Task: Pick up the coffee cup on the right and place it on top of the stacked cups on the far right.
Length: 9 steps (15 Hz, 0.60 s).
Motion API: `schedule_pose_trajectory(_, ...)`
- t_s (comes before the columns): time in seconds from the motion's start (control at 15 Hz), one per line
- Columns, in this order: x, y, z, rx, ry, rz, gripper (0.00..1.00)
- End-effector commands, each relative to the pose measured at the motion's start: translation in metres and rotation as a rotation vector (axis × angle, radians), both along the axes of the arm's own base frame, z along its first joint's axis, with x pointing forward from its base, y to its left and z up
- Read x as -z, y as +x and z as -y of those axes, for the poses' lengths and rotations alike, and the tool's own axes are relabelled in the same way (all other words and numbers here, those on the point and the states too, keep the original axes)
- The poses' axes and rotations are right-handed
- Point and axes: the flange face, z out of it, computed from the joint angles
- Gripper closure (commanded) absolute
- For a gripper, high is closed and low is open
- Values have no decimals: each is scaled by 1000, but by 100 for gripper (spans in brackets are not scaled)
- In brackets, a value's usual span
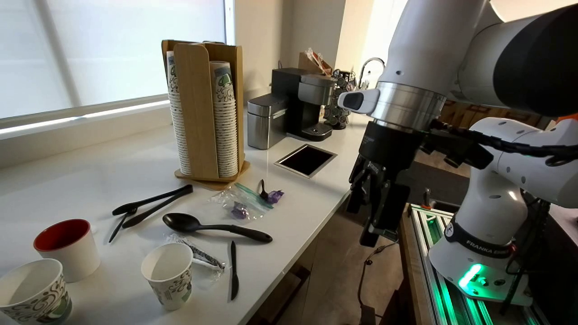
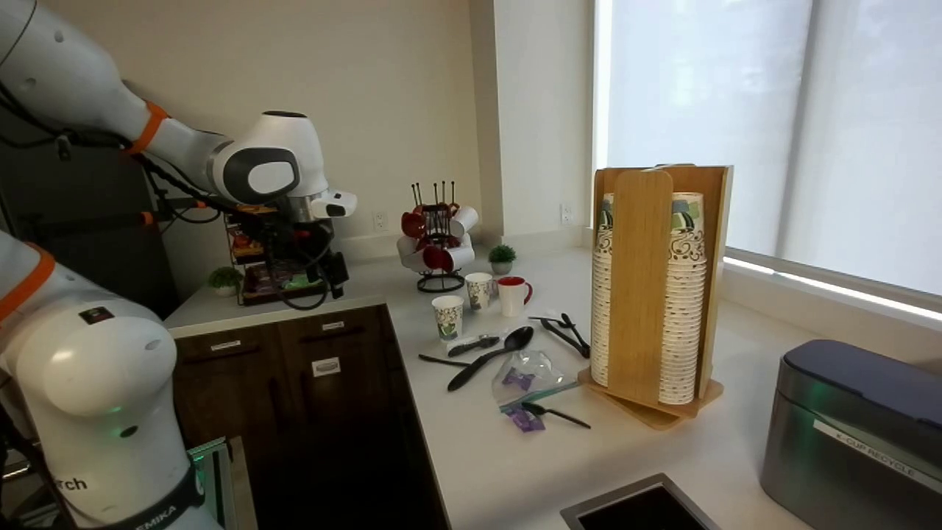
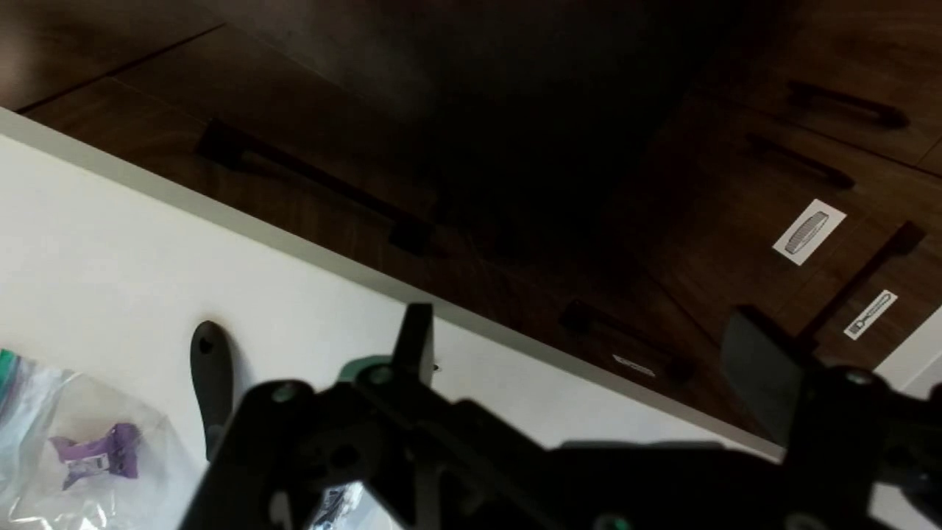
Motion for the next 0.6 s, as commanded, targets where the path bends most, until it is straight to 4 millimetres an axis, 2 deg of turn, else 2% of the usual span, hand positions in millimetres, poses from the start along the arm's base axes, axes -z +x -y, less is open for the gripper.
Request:
schedule_pose_trajectory(0.0,-1,0,0,0,0,-1,0)
schedule_pose_trajectory(0.2,-1,0,0,0,0,-1,0)
schedule_pose_trajectory(0.27,-6,7,4,27,-9,24,0)
schedule_pose_trajectory(0.47,-22,43,24,76,-29,26,0)
schedule_pose_trajectory(0.53,-25,62,36,98,-34,7,0)
